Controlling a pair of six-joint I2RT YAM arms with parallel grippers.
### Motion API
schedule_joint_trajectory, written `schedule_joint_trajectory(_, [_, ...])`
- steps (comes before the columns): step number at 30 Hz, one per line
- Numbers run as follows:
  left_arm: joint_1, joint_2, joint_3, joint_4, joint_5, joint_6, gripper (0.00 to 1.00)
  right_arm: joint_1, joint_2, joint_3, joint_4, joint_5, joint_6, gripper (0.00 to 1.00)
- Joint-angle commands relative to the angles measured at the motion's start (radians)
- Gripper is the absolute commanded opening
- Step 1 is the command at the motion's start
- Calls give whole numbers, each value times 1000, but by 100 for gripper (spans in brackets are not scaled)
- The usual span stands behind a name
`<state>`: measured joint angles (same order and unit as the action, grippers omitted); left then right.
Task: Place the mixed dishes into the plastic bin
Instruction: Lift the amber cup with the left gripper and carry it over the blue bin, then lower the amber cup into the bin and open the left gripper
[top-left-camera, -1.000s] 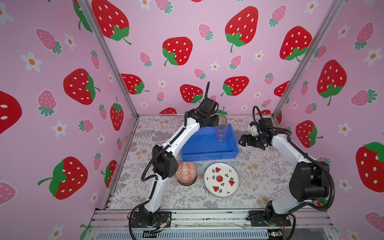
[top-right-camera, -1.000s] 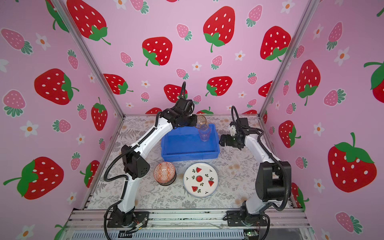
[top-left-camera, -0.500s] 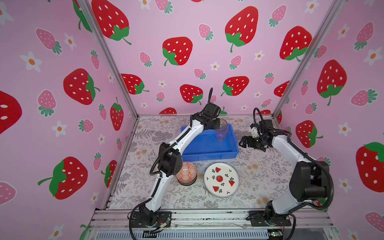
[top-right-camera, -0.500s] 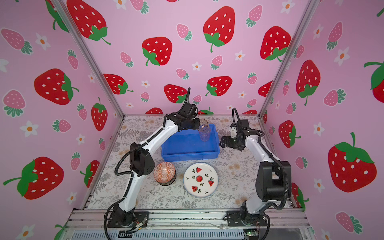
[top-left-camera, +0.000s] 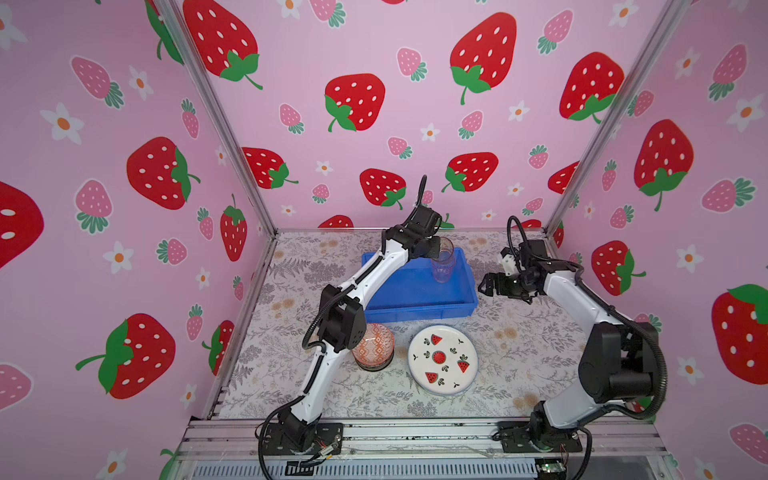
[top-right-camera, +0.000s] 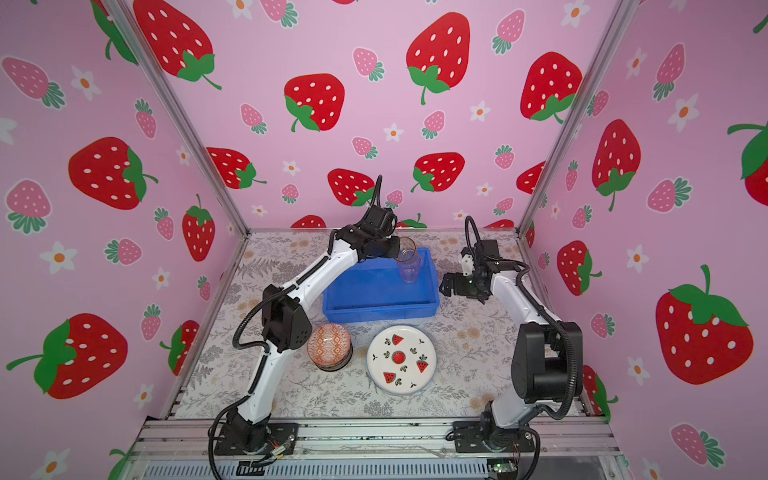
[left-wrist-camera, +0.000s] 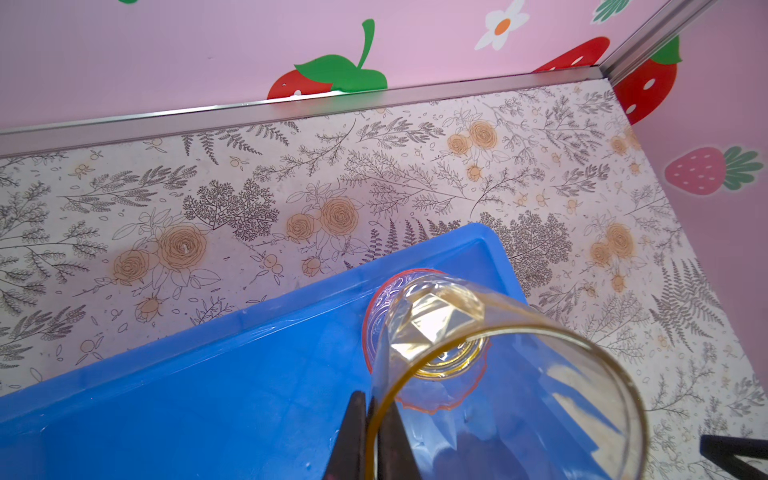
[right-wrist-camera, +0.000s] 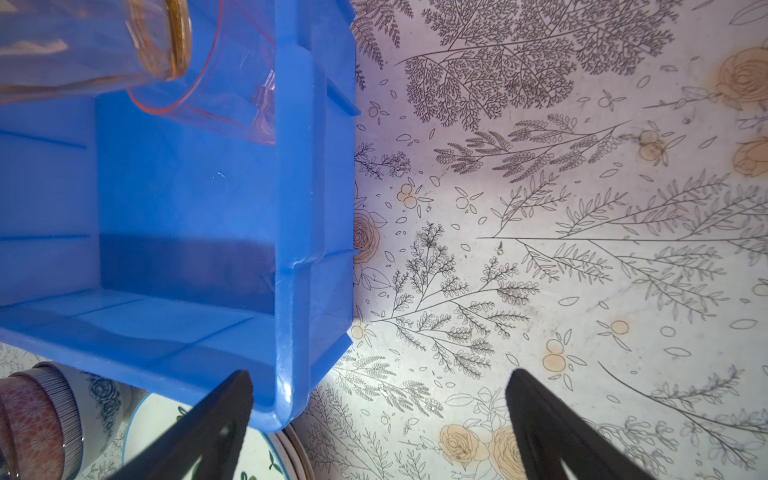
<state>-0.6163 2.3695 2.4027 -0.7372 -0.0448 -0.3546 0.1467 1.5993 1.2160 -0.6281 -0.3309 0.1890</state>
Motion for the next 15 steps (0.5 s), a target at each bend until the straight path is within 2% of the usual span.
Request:
schedule_joint_trajectory(1, [-3, 32, 60, 8, -13, 21, 0, -7, -8, -14, 0, -16, -16, 98])
schedule_joint_trajectory(15, [-3, 37, 63, -8, -20, 35, 0, -8, -1, -12, 0, -17, -16, 98])
